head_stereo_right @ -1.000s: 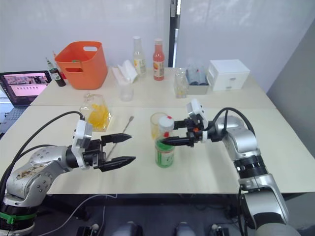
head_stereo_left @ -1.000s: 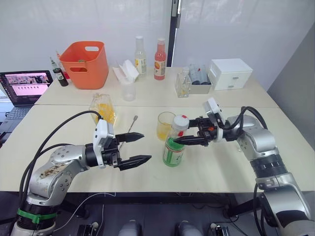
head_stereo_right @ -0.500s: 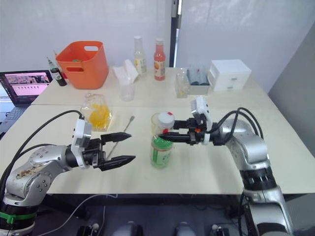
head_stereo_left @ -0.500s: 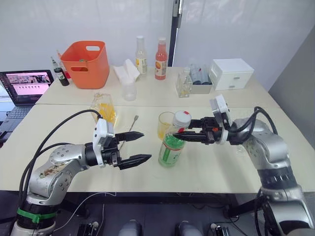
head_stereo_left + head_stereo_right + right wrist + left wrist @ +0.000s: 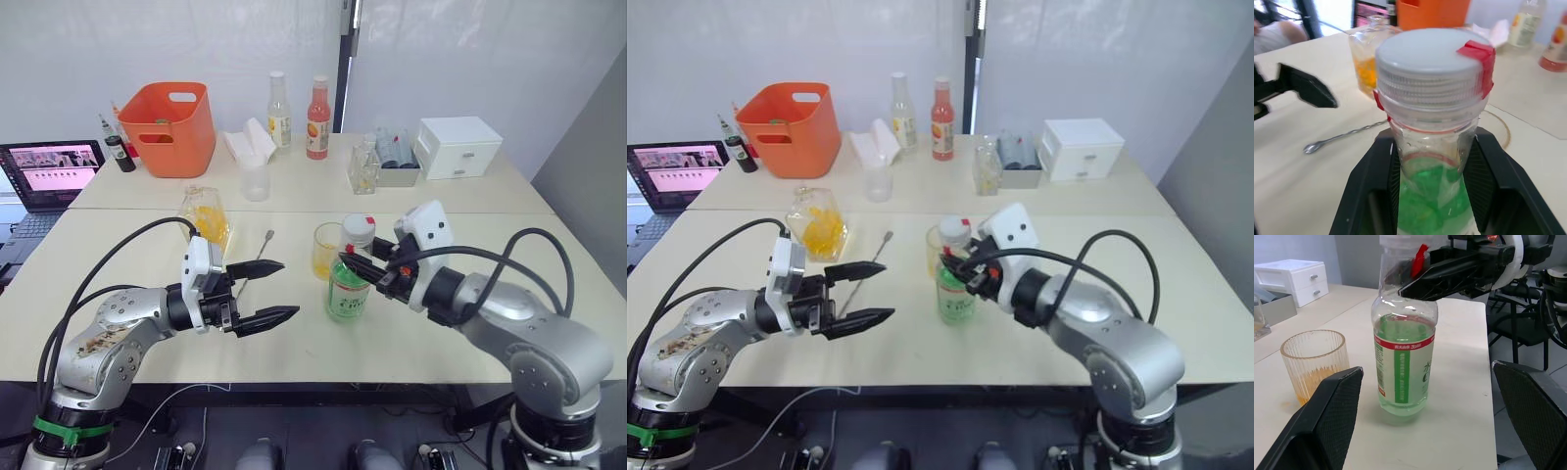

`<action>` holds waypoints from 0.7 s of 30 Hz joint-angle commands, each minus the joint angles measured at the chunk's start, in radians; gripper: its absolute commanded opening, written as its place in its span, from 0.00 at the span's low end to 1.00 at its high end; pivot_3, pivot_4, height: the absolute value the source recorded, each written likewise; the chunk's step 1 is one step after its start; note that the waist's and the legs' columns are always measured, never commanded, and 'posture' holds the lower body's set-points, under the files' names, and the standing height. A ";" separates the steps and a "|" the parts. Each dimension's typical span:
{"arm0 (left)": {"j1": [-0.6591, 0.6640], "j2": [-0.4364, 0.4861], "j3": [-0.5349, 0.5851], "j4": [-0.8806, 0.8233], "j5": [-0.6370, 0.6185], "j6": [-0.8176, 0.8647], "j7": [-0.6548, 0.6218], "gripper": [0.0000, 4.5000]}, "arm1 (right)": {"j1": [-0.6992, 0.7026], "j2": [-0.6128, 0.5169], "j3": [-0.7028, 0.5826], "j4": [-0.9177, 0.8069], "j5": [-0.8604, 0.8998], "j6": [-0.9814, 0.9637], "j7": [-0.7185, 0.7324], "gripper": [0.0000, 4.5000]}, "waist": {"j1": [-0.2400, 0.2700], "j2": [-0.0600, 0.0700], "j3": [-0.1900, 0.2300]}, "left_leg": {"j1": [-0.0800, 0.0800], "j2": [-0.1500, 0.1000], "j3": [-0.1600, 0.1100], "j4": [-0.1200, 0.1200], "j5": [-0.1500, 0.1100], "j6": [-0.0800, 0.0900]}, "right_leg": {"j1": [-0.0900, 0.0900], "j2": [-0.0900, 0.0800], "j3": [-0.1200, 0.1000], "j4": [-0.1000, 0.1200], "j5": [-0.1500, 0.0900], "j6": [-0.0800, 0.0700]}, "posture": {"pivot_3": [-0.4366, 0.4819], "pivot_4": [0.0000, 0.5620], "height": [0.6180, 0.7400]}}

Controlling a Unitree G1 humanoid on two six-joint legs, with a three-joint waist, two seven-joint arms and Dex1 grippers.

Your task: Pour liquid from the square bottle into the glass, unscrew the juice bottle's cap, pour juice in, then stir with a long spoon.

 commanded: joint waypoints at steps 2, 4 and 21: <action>-0.021 0.013 0.007 0.000 0.002 -0.015 -0.020 1.00 | -0.009 0.045 -0.017 -0.081 -0.004 0.058 -0.084 0.28 | 0.000 0.000 0.000 | 0.000 0.000 0.000 0.000 0.000 0.000 | 0.000 0.000 0.000 0.000 0.000 0.000 | 0.48 0.27 0.79; -0.029 0.014 0.004 0.009 0.004 -0.016 -0.026 1.00 | 0.004 0.065 -0.011 -0.090 -0.008 0.062 -0.103 0.28 | 0.000 0.000 0.000 | 0.000 0.000 0.000 0.000 0.000 0.000 | 0.000 0.000 0.000 0.000 0.000 0.000 | 0.48 0.27 0.79; -0.071 0.006 -0.003 0.048 0.022 -0.016 -0.047 1.00 | 0.089 0.051 -0.002 -0.033 0.006 -0.068 -0.027 0.80 | -0.004 0.000 0.000 | 0.001 0.001 0.000 0.000 0.000 0.000 | 0.000 0.002 0.000 0.000 0.000 0.000 | 0.48 0.27 0.79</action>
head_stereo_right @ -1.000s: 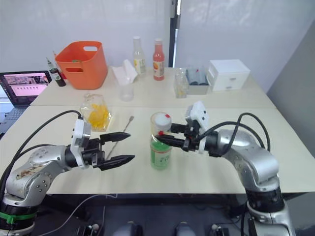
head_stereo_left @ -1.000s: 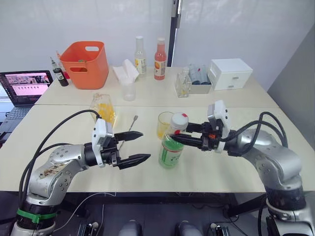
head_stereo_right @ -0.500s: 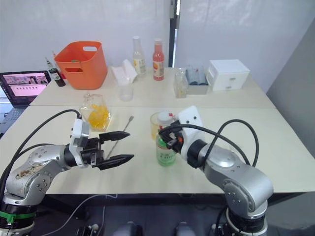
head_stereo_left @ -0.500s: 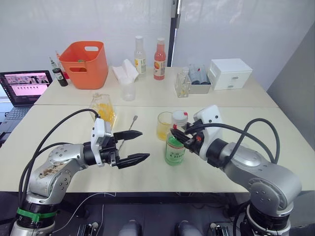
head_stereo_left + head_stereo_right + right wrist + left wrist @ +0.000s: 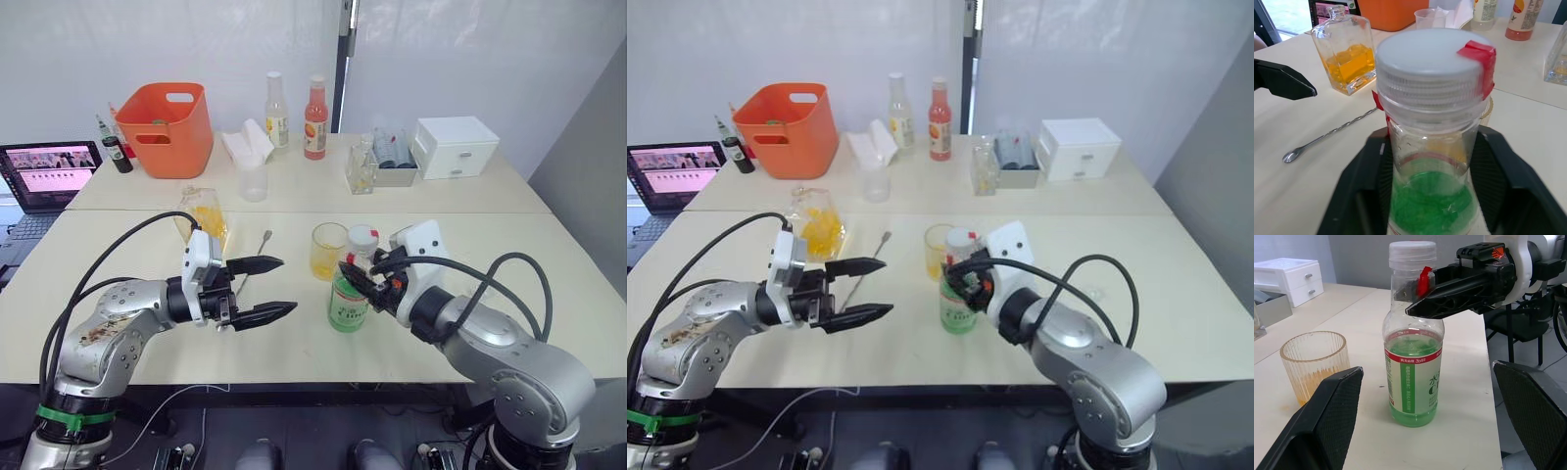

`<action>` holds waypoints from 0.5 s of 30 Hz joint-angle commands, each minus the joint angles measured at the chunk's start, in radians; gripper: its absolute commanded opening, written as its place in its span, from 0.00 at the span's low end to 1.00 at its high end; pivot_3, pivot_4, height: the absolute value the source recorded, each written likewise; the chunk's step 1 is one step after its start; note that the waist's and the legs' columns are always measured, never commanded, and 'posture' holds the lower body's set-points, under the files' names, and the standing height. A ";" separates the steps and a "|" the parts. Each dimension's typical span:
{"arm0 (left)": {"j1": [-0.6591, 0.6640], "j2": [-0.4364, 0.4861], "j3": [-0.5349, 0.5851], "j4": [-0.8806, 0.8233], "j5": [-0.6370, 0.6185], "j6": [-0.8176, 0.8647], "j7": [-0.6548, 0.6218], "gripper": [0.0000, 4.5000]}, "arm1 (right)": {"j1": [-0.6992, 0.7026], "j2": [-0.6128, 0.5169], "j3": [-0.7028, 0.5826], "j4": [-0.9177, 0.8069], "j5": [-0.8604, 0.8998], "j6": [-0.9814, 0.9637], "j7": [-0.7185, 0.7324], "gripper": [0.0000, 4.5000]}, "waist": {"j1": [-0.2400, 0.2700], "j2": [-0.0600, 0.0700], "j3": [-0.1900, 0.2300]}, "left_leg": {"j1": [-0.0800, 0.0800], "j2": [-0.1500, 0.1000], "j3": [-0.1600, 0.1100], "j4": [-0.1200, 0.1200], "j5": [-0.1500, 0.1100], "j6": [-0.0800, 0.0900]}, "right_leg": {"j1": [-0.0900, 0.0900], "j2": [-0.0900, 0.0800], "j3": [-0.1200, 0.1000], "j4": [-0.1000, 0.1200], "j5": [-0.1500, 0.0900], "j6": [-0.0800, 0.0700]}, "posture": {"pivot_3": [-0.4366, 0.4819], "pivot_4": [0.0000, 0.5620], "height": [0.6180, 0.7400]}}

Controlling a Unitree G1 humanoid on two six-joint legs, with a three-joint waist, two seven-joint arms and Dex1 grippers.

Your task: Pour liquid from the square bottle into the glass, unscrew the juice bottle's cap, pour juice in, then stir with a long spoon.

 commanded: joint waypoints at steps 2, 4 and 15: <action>-0.023 0.002 0.005 -0.007 0.003 -0.016 -0.003 1.00 | -0.002 -0.041 -0.070 0.041 0.053 -0.071 0.099 0.95 | 0.002 0.000 0.000 | 0.000 0.000 0.000 0.000 0.000 0.000 | 0.000 0.000 0.000 0.000 0.000 0.000 | 0.48 0.27 0.79; -0.027 -0.001 0.003 -0.004 0.005 -0.017 -0.002 1.00 | -0.006 -0.086 -0.119 0.098 0.109 -0.109 0.205 0.99 | 0.003 0.000 0.000 | 0.000 0.000 0.000 0.000 0.000 0.000 | 0.001 -0.001 0.000 0.000 0.000 0.000 | 0.48 0.27 0.79; -0.026 -0.011 0.003 0.000 0.013 -0.029 -0.001 1.00 | -0.217 -0.394 0.067 0.755 -0.005 -0.654 1.084 0.99 | -0.010 0.000 0.000 | 0.001 0.002 0.001 0.000 0.000 0.000 | 0.001 0.003 0.001 -0.001 0.000 -0.001 | 0.48 0.27 0.79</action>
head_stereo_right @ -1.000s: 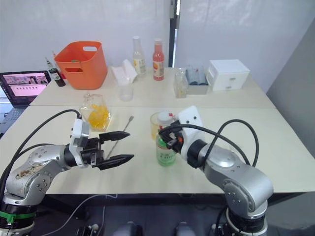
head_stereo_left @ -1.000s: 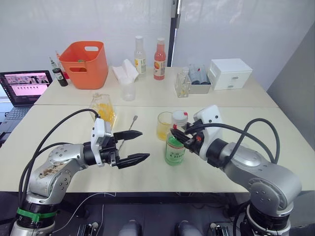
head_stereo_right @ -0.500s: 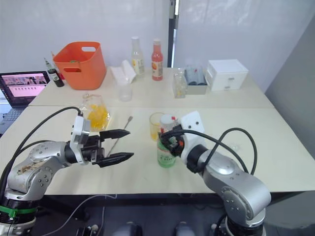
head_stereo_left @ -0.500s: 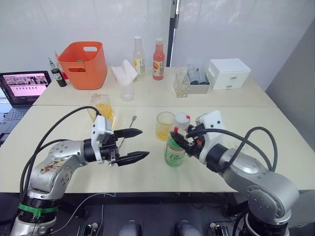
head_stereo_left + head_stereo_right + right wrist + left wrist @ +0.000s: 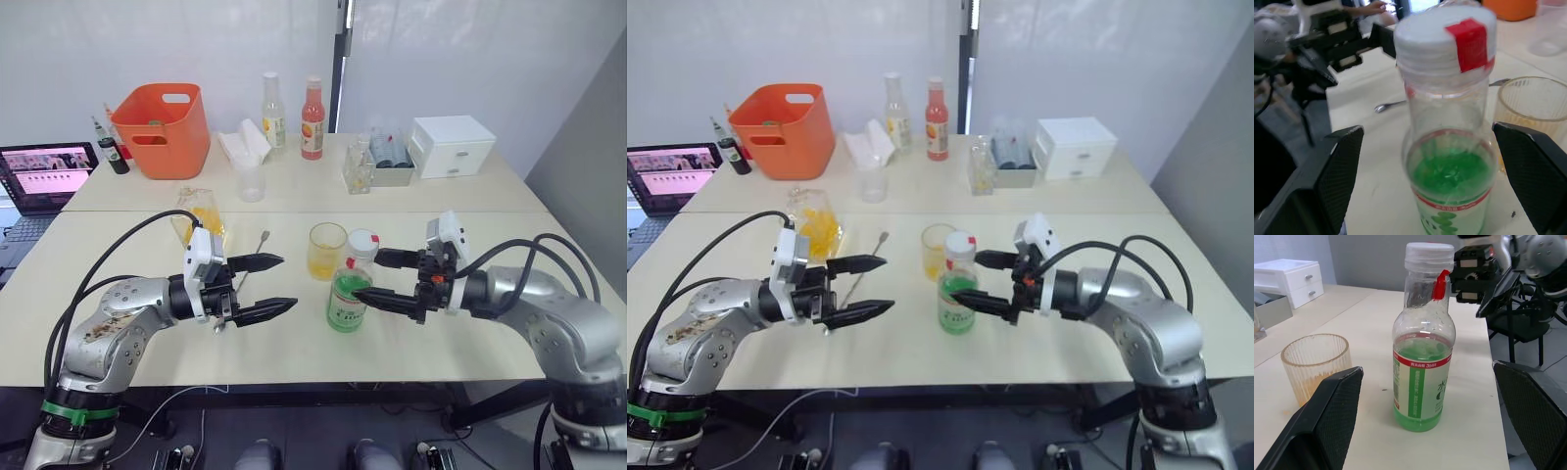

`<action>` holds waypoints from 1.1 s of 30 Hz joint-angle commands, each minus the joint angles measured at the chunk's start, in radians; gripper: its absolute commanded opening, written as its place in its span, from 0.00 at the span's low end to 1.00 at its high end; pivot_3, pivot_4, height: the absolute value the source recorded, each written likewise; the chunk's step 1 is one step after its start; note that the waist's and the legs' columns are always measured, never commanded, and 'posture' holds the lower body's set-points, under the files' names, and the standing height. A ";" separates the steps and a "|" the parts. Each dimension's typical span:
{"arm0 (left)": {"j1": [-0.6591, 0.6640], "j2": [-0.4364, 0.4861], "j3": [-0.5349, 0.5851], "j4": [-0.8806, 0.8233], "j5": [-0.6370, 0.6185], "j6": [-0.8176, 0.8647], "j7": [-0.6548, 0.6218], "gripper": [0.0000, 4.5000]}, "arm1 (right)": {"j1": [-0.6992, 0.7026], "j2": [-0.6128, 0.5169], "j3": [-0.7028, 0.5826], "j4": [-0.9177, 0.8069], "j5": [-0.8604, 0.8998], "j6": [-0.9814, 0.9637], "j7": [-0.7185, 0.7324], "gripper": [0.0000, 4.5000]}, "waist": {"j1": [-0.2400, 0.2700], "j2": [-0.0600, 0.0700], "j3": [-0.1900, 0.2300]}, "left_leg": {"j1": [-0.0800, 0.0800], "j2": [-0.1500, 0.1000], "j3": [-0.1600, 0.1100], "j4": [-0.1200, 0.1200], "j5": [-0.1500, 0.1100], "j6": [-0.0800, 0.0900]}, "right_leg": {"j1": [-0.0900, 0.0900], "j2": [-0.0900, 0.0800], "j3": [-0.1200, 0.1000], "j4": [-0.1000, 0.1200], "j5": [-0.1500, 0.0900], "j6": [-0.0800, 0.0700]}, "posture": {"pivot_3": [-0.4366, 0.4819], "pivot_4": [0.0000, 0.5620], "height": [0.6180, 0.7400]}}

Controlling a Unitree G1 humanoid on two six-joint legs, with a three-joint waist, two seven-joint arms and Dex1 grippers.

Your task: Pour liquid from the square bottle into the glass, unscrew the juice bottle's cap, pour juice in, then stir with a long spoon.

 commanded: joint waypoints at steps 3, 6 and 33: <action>0.011 0.007 0.016 -0.045 -0.006 -0.011 0.007 1.00 | -0.191 0.026 0.074 0.303 -0.082 -0.229 0.261 0.99 | 0.001 0.000 0.000 | 0.000 0.000 0.000 0.000 0.000 0.000 | 0.000 0.000 0.000 0.000 0.000 0.000 | 0.48 0.27 0.79; 0.033 0.013 0.029 -0.069 -0.013 -0.005 0.022 1.00 | -0.260 0.057 0.094 0.424 -0.114 -0.299 0.329 0.99 | 0.007 0.000 0.000 | -0.001 0.000 0.000 0.000 0.000 0.000 | 0.000 -0.001 0.000 0.000 0.000 0.000 | 0.48 0.27 0.79; 0.061 0.010 0.036 -0.076 0.004 -0.020 0.048 1.00 | -0.063 0.189 -0.015 -0.262 -0.017 0.084 -0.258 0.30 | 0.012 0.000 0.000 | -0.001 -0.001 -0.001 0.000 0.000 0.000 | -0.002 -0.004 -0.001 0.002 0.000 0.000 | 0.48 0.27 0.79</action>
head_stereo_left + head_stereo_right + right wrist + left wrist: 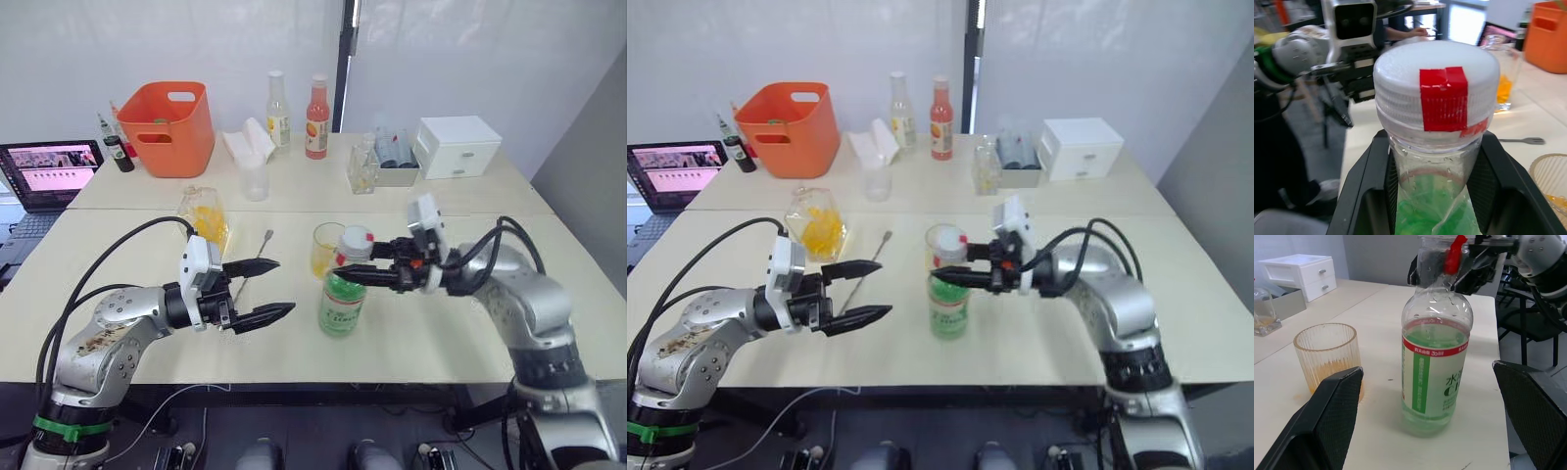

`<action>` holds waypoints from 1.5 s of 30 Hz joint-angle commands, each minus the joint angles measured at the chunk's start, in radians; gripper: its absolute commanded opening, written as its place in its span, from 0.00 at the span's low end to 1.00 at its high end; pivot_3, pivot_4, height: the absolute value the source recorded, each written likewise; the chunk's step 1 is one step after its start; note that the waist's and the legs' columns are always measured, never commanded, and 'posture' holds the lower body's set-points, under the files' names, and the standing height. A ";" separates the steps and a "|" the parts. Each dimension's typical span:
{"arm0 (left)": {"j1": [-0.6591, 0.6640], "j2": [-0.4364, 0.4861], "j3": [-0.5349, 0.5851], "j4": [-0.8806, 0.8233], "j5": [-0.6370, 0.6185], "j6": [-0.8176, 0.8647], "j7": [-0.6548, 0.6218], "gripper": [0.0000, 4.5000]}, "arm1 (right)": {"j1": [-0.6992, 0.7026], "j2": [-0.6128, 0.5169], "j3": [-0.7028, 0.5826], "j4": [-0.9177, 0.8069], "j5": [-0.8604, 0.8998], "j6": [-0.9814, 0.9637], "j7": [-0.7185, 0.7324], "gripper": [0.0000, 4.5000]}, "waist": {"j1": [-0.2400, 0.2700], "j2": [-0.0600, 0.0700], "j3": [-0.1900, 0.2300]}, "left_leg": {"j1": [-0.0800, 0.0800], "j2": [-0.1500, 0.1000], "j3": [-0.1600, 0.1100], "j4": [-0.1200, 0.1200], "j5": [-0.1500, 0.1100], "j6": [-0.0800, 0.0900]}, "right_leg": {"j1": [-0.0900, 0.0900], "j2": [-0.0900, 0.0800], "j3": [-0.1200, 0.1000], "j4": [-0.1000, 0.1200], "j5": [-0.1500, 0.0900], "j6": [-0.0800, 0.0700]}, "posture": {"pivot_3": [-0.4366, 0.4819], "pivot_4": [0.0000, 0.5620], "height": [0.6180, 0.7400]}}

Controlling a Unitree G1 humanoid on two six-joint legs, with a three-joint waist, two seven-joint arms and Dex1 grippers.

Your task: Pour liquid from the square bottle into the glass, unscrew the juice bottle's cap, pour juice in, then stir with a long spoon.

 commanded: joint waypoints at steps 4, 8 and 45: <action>-0.017 0.006 0.009 -0.004 0.005 -0.019 -0.001 1.00 | 0.038 0.061 -0.036 -0.304 -0.019 0.208 -0.405 0.30 | 0.002 0.000 0.000 | 0.000 0.000 0.000 0.000 0.000 0.000 | 0.000 0.000 0.000 0.000 0.000 0.000 | 0.48 0.27 0.79; -0.028 0.009 0.006 0.000 0.002 -0.016 -0.006 1.00 | 0.057 0.077 -0.015 -0.366 -0.038 0.268 -0.522 0.30 | 0.004 0.000 0.000 | 0.000 -0.001 0.000 0.001 0.000 0.000 | 0.001 -0.001 0.000 0.000 0.000 0.000 | 0.48 0.27 0.79; -0.068 -0.002 -0.016 0.027 0.001 -0.014 -0.026 1.00 | -0.005 -0.113 -0.024 0.075 0.085 -0.033 0.071 0.83 | -0.001 -0.001 0.000 | 0.002 0.001 0.000 0.000 0.000 0.000 | 0.002 0.003 0.000 -0.001 0.000 0.000 | 0.48 0.27 0.79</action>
